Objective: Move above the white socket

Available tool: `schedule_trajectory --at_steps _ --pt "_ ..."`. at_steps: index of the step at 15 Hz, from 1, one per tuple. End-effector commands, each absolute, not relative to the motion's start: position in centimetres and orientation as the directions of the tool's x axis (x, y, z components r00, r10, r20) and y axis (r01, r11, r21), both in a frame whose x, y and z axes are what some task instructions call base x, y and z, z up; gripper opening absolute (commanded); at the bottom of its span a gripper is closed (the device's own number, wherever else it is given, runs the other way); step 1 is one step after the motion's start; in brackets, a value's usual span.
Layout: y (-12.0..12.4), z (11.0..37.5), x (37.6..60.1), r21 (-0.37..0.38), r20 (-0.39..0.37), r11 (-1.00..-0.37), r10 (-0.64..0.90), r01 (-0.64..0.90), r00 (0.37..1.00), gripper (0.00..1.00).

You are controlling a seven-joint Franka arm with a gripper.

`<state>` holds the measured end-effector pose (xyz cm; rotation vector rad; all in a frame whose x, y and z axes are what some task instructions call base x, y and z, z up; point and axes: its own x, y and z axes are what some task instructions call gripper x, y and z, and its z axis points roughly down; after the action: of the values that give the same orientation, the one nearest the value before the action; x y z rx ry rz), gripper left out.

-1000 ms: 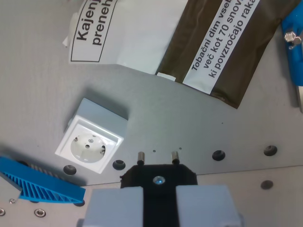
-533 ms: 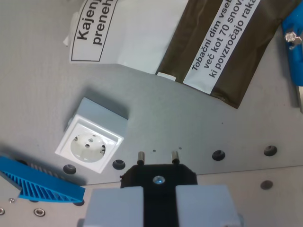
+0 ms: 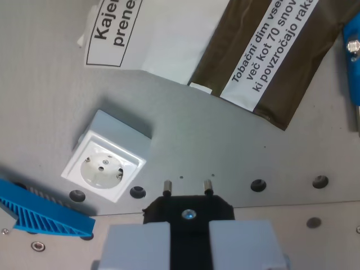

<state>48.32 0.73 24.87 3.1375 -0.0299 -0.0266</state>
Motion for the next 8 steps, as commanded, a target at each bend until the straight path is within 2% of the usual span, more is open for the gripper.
schedule_trajectory --at_steps 1,8 --pt "1.0 24.0 47.6 0.005 0.048 -0.993 0.115 0.114 0.992 0.00" --pt "1.9 22.0 46.4 0.021 0.073 -0.964 0.266 0.265 0.961 0.00"
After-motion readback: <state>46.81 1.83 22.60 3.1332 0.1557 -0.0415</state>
